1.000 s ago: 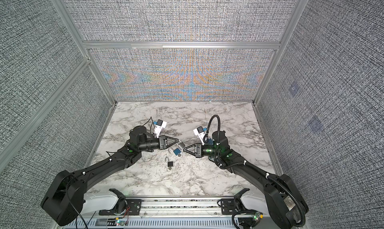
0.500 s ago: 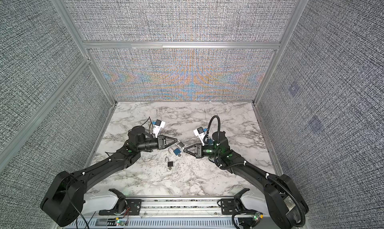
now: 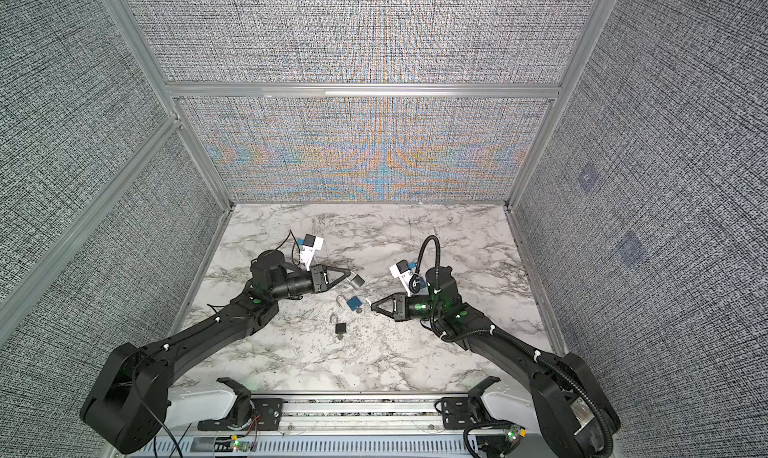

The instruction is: Lock with the key

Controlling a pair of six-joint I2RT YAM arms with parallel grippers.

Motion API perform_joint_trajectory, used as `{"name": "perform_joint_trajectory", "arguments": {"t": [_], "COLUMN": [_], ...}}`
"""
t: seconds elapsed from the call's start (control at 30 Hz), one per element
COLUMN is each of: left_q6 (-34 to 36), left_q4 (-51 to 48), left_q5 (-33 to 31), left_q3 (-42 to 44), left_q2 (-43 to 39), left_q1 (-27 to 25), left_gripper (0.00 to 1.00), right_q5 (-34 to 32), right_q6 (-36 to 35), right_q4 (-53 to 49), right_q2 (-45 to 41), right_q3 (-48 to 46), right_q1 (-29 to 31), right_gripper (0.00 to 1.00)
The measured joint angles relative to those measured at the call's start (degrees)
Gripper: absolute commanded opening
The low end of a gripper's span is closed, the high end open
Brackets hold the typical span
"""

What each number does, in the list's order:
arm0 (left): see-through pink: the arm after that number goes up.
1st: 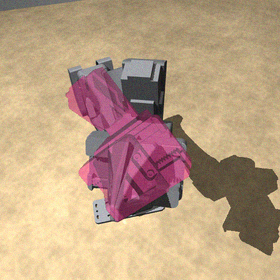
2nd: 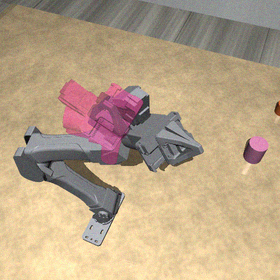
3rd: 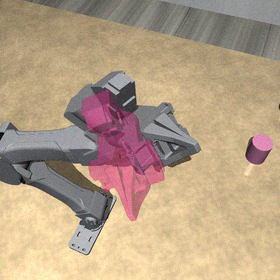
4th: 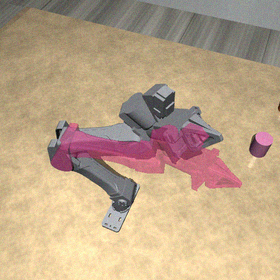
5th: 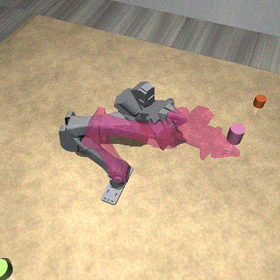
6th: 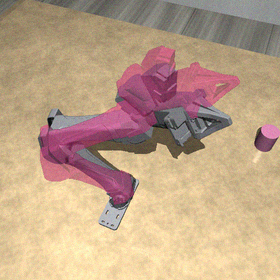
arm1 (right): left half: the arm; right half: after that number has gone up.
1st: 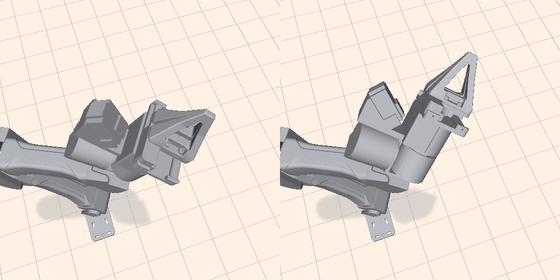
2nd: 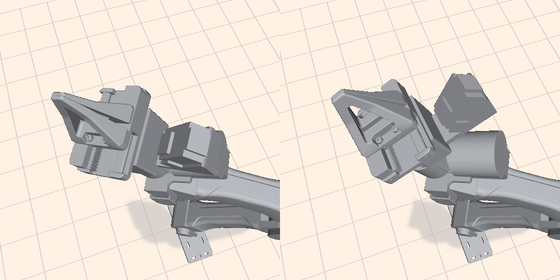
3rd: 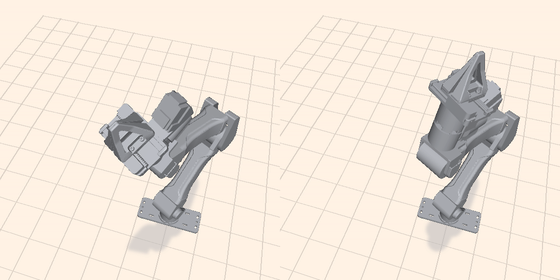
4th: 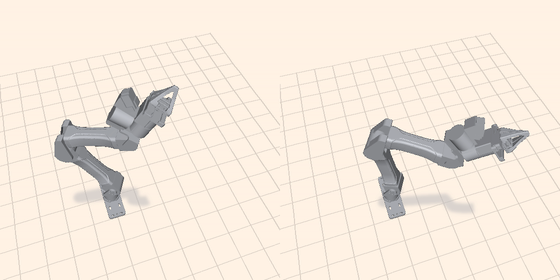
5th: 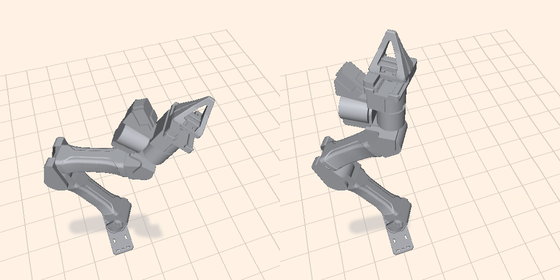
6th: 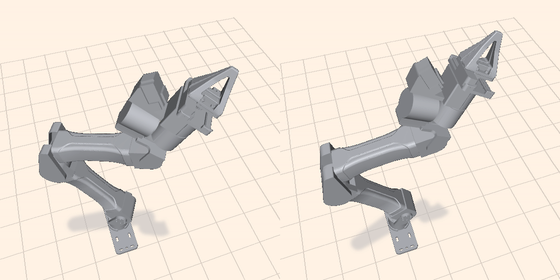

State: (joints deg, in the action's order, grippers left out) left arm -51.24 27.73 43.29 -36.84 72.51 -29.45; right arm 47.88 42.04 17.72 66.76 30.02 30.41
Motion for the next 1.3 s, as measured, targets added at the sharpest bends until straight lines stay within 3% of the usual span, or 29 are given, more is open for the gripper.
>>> {"name": "perform_joint_trajectory", "arguments": {"t": [0.27, 0.53, 0.87, 1.3], "left_q6": [0.0, 2.9, 7.0, 7.7], "left_q4": [0.8, -3.6, -9.7, -12.2], "left_q5": [-0.2, -0.3, -1.3, -1.7], "left_q3": [-0.3, -2.1, -6.8, -18.6], "left_q2": [0.1, 3.6, 14.1, 32.3], "left_q1": [0.3, -1.4, -8.9, -21.4], "left_gripper": [0.00, 0.00, 0.00, 0.00], "right_q5": [-1.3, -6.6, -14.6, -18.7], "right_q6": [-0.9, -2.9, -3.8, -4.0], "right_q4": [-3.3, -11.4, -21.1, -30.8], "right_q2": [-2.3, -9.0, -15.5, -21.6], "right_q3": [-0.1, 0.8, 2.5, 0.7], "right_q1": [-0.6, -5.3, -13.8, -24.2], "right_gripper": [0.00, 0.00, 0.00, 0.00]}}
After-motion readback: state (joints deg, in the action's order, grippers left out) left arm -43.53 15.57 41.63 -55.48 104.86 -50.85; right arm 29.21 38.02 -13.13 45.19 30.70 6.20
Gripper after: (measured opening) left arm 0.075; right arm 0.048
